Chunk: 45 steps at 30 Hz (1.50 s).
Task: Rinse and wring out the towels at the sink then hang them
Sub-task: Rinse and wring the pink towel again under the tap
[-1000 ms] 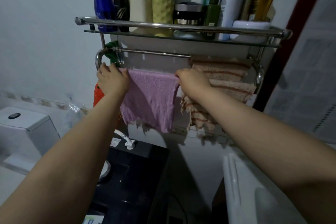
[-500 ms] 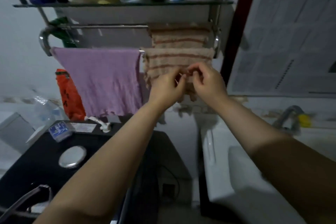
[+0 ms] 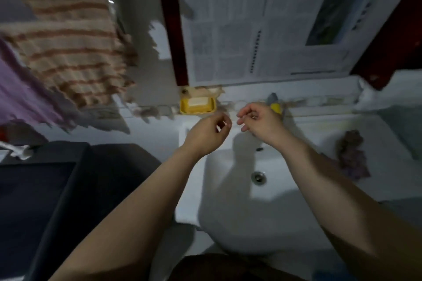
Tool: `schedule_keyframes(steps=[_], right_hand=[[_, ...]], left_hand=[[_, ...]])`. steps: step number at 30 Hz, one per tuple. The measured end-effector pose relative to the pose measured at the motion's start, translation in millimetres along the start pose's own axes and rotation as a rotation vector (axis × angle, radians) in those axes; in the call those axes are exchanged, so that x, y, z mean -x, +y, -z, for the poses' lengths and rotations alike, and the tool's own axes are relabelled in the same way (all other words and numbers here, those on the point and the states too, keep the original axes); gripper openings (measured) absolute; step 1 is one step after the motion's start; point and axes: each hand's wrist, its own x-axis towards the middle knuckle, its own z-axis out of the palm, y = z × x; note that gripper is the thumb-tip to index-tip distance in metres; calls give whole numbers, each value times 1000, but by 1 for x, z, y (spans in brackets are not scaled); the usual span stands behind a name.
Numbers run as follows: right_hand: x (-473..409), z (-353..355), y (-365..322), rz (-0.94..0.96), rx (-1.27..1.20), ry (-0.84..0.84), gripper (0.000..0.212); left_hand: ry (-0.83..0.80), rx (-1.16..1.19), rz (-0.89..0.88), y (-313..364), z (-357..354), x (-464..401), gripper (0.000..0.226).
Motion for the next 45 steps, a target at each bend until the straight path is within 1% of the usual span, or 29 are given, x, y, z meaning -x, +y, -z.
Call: schedule_keyframes(steps=[3,5,7,9,10,12,14,16,18,19,20,22,23,25,26,27,29,30,31,32,33,34,36,38,40,41,42,43,45], right_hand=[[1,40,53,-35,14,-92,33],[0,63,89,-58,89,-169,34],[-1,85,125,-129,187,-224,25],[-2,105,159,-210,310,-204,10],[-1,114,175,-263,407,-177,8],[2,134,217,-430,625,-90,25],[10,152,248,-579,723,49,44],[18,168,269,-679,731,138,53],[24,179,285,-786,665,148,67],[25,181,291,-822,642,141,69],[26,181,296,-830,665,131,67],[28,181,300,-767,801,113,62],[26,179,298,-732,825,116,61],[20,172,297,-636,781,84,70],[16,166,299,-597,743,18,73],[13,159,296,-571,660,-32,69],[7,145,277,-527,540,-137,48],[5,137,262,-511,483,-206,38],[5,128,240,-497,362,-269,29],[5,117,224,-492,238,-346,25],[7,107,209,-482,112,-424,25],[8,98,197,-488,-13,-489,26],[10,85,183,-555,-222,-535,34],[5,78,175,-594,-239,-596,40],[-4,74,172,-621,-243,-704,42],[-10,73,173,-637,-207,-718,43],[-17,71,177,-649,-157,-702,42],[-26,70,183,-623,-57,-649,39],[-46,67,201,-506,127,-426,32]], left_hand=[[-66,0,96,18,-56,-11,12],[-106,-12,148,26,-90,-17,17],[-160,-23,200,34,-119,-21,24],[-217,-10,260,41,-141,-23,29],[-246,-9,287,44,-150,-23,30],[-294,-16,320,48,-165,-25,32],[-319,-8,344,51,-176,-27,31],[-334,11,368,55,-186,-29,30],[-362,34,393,56,-194,-31,29],[-374,45,408,55,-198,-31,28],[-380,58,423,54,-201,-31,26],[-379,95,461,52,-205,-31,25],[-378,113,478,50,-208,-31,24],[-366,134,503,49,-212,-30,24],[-355,145,510,50,-214,-31,25],[-354,159,513,49,-215,-31,29],[-423,220,536,50,-215,-32,49],[-481,281,580,51,-215,-32,62],[-531,364,647,51,-215,-31,73],[-553,454,712,50,-216,-30,80],[-542,545,757,49,-217,-30,82],[-499,642,780,47,-217,-30,78],[-338,762,818,44,-213,-30,58],[-197,824,827,34,-207,-30,40],[-143,800,838,25,-202,-27,34],[-126,747,856,24,-199,-26,33],[-110,702,870,24,-197,-26,31],[-99,673,869,23,-195,-26,28],[-74,640,851,21,-191,-26,23]])
